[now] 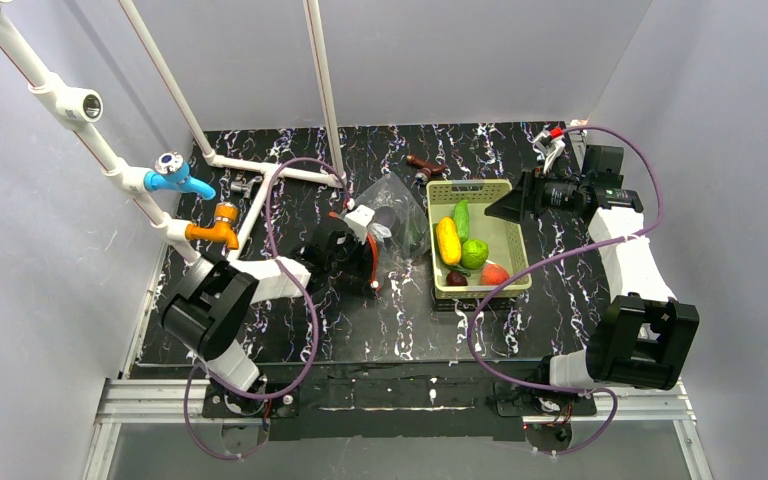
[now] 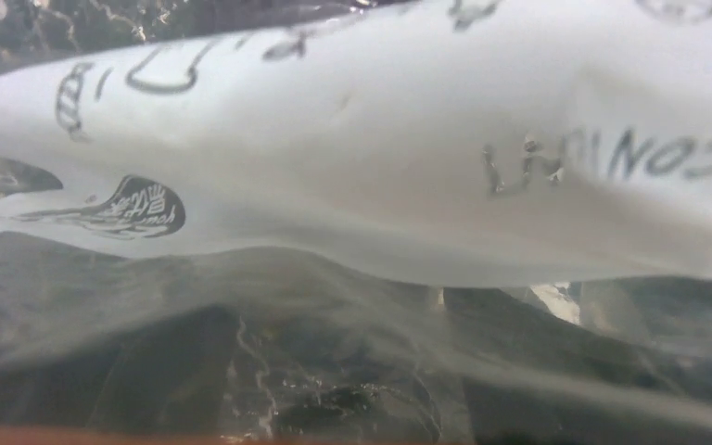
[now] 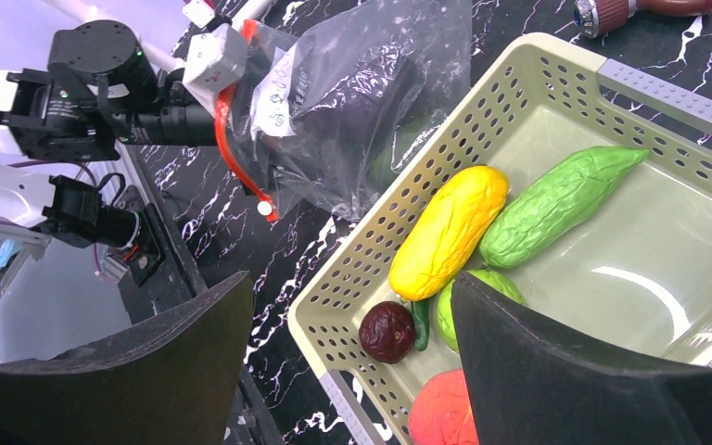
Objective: Open the zip-top bag and remove the fake food
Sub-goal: Pick up the fake vegetable from the zipper food storage bag.
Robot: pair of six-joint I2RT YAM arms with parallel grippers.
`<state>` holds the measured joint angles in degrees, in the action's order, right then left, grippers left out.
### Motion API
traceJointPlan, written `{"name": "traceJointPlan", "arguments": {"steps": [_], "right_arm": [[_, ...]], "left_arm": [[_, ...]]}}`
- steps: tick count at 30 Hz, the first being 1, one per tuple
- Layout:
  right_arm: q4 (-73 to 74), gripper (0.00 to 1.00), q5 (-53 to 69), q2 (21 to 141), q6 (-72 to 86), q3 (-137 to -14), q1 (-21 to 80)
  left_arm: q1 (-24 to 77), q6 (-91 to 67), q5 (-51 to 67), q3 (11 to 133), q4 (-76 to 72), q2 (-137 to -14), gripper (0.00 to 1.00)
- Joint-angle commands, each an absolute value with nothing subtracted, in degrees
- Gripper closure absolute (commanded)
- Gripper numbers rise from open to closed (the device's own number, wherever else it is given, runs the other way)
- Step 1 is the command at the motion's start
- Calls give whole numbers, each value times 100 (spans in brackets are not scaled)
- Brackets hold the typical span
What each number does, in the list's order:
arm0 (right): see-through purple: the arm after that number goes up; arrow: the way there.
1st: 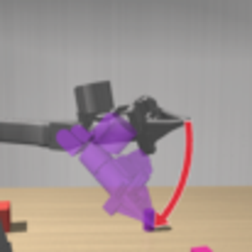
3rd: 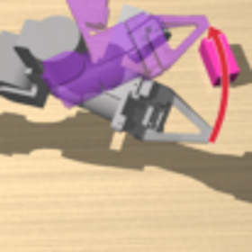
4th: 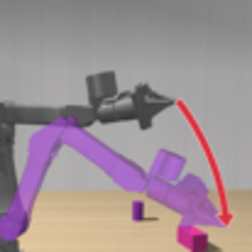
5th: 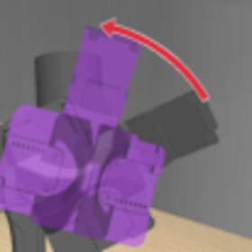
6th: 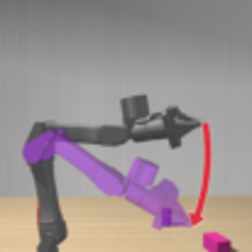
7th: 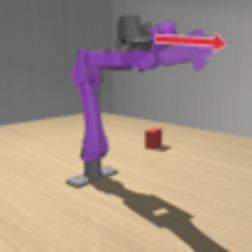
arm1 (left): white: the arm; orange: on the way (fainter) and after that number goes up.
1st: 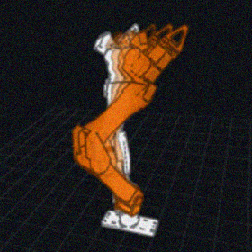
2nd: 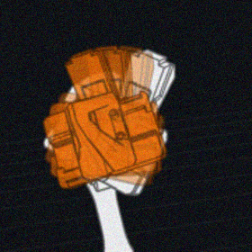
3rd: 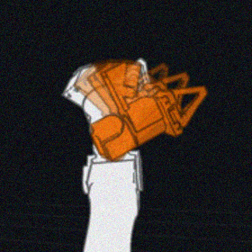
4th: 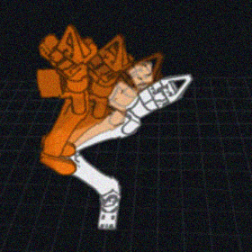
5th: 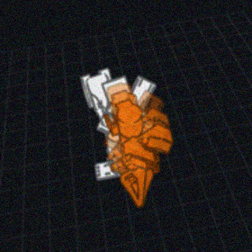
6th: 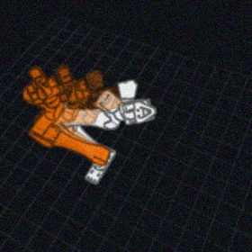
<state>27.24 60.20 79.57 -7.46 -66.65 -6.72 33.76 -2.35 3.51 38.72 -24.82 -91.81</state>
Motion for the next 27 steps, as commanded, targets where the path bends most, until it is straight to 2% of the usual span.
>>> {"name": "traceJointPlan", "arguments": {"steps": [1, 2, 3, 4, 5, 9, 11, 13, 15, 18, 20, 21, 22, 23, 27], "right_arm": [[2654, 16, 6141, 7843, -745, -6759, -658], [2655, 16, 6141, 7840, -745, -6759, -651], [2654, 16, 4620, 7841, -745, -6759, -654], [2654, 16, 5974, 7848, -745, -6759, -656], [2648, 16, 6143, 7853, -745, -6759, -652], [2650, 16, 6167, 7864, -745, -6759, -648], [2646, 16, 6167, 7866, -745, -6759, -650], [2646, 16, 6167, 7875, -745, -6759, -645], [2646, 16, 6167, 7871, -745, -6759, -650], [2646, 16, 6167, 7885, -647, -6750, -646], [2646, 16, 6167, 7901, -732, -6758, -629], [2646, 16, 6167, 7910, -735, -6759, -632], [2646, 16, 6167, 7915, -735, -6759, -621], [2649, 16, 6167, 7909, -735, -6760, -616], [2646, 16, 6167, 7902, -735, -6759, -604]], "left_arm": [[3278, 267, 706, 4156, -2972, -9470, 24], [3257, 297, 704, 4179, -3001, -9525, 25], [3242, 318, 689, 4195, -3037, -9569, 26], [3223, 327, 696, 4194, -3090, -9601, 27], [3218, 328, 670, 4174, -3180, -9618, 30], [3175, 211, 656, 4018, -3514, -9588, 58], [3181, 149, 786, 3954, -3490, -9501, 64], [3177, 92, 916, 3932, -3172, -9308, 79], [3179, 46, 902, 3946, -2637, -9119, 86], [3173, -162, 853, 4030, -1658, -8721, 87], [3173, -323, 824, 4127, -934, -8549, 81], [3173, -485, 760, 4191, -631, -8464, 62], [3173, -669, 728, 4252, -373, -8399, 14], [3165, -763, 816, 4306, -133, -8346, 3], [3155, -1148, 1326, 4486, 463, -8221, 2]]}}
